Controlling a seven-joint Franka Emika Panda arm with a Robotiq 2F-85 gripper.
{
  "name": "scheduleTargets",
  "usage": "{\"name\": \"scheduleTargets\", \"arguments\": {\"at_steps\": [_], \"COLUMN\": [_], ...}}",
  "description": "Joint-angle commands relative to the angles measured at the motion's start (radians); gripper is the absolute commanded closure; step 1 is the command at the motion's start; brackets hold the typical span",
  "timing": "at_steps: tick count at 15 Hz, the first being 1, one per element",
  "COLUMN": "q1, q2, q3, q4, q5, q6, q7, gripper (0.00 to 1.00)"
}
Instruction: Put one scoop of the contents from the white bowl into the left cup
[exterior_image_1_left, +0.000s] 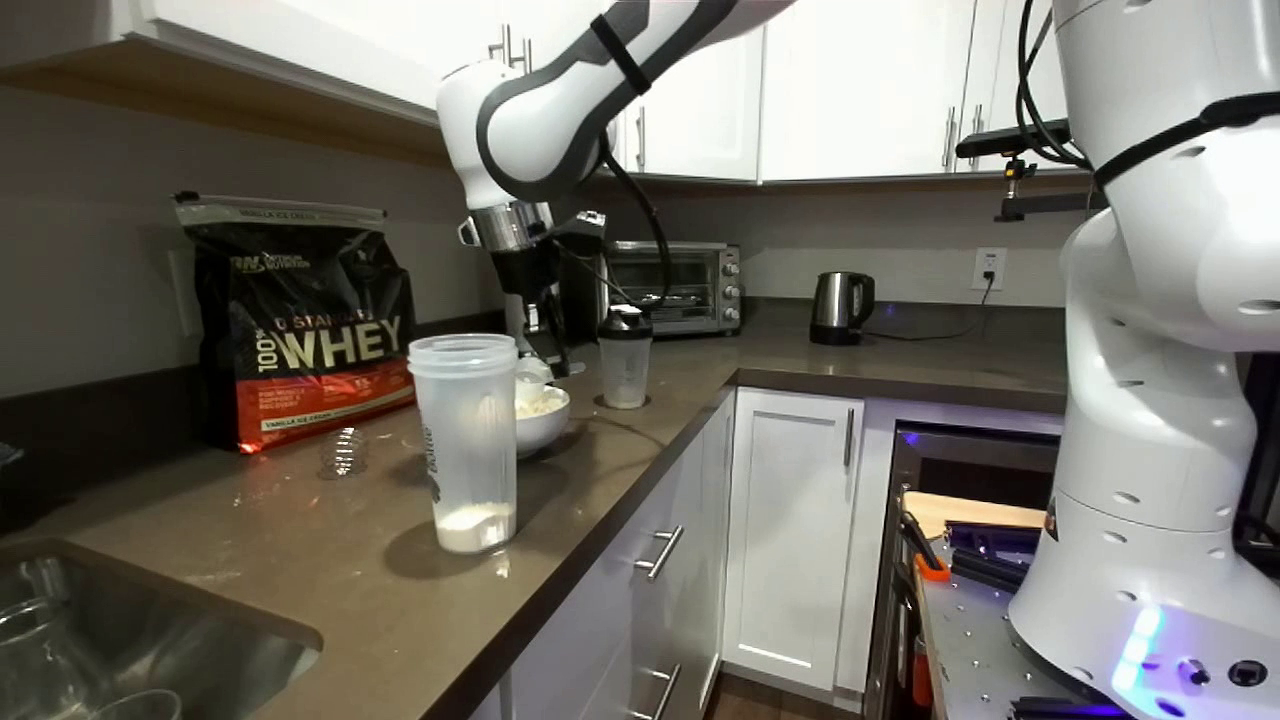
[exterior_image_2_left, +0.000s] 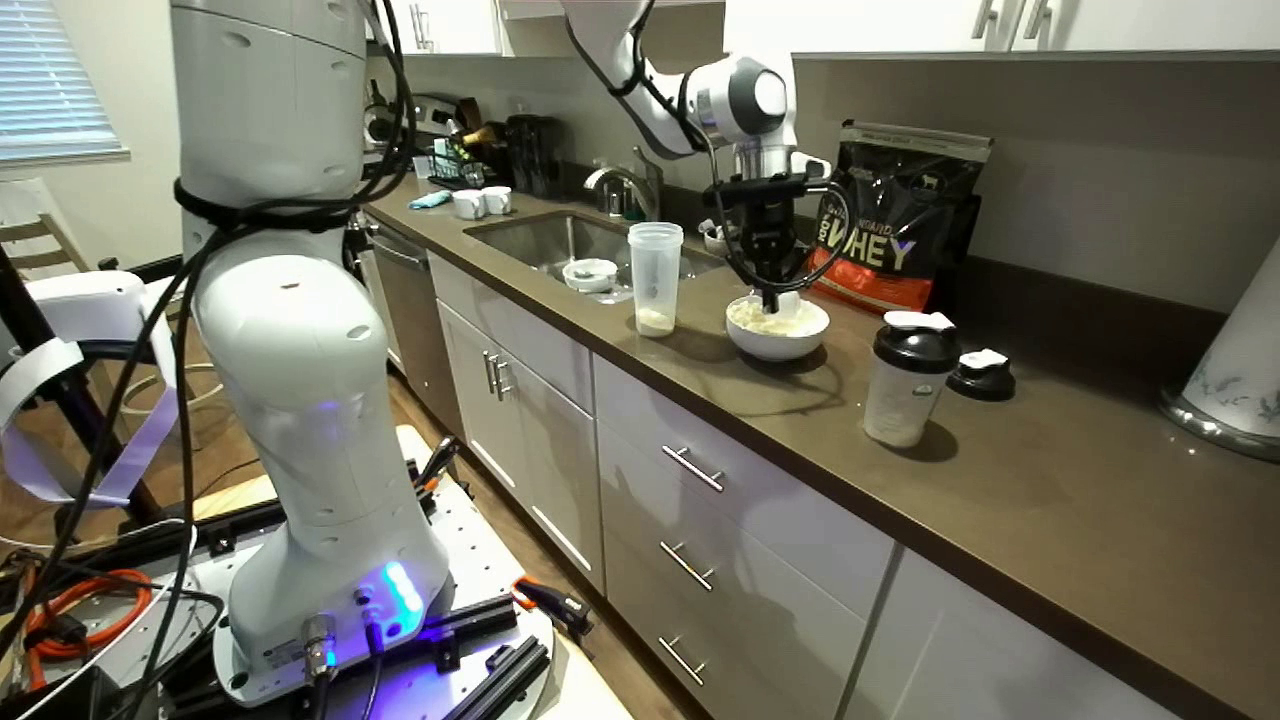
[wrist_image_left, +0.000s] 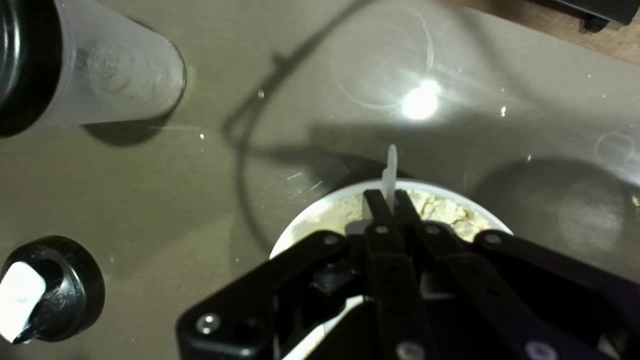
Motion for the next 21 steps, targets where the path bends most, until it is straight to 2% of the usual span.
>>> {"name": "scheduleTargets", "arguments": {"at_steps": [1, 3, 4, 6, 16, 21], "q1": [-0.012, -0.010, -0.010, -0.009, -0.003, -0.004], "q2": [0.017, 0.012, 0.011, 0.003, -0.133, -0.203], "q3": [0.014, 0.019, 0.020, 0.026, 0.060, 0.072], "q4": [0.036, 0.031, 0.031, 0.027, -0.021, -0.029], "q5": [0.035, 0.040, 0.041, 0.043, 0.061, 0.124], "q6": [-0.057, -0.064, -0.070, -0.072, -0.038, -0.055], "q7": [-0.010, -0.015, -0.014, -0.020, -0.042, -0.083], "gripper": [0.99, 0.99, 0.72, 0.64, 0.01, 0.00]}}
